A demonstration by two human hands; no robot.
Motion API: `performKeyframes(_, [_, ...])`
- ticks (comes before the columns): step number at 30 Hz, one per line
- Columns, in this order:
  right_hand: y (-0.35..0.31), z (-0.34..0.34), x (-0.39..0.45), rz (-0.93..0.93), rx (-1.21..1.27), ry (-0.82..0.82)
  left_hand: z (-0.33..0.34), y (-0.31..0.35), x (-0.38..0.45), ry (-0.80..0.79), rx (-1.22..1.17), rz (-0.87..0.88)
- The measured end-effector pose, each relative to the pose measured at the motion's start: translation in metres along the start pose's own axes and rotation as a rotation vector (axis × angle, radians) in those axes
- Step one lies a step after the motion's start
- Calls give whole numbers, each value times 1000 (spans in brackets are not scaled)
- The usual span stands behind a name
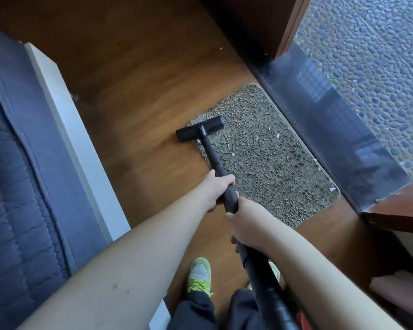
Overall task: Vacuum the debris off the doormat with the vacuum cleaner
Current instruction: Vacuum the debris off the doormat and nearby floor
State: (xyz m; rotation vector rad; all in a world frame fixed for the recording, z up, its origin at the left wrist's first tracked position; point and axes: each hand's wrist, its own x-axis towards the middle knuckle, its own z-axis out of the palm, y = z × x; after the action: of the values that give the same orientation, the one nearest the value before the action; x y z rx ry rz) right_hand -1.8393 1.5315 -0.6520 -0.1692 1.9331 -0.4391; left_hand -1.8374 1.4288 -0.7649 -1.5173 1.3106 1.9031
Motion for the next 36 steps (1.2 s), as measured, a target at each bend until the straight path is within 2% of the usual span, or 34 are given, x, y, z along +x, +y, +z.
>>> performKeyframes(9, [23,-7,-17,70,-27,1,20,-11,-9,-33,-19,-44])
performKeyframes(19, [57,-15,-38,5,-40,13,47,-34,-21,-73,-1,-68])
performKeyframes(36, [79,-15,-82,67,11,31,72,-61,-51,-180,52,-121])
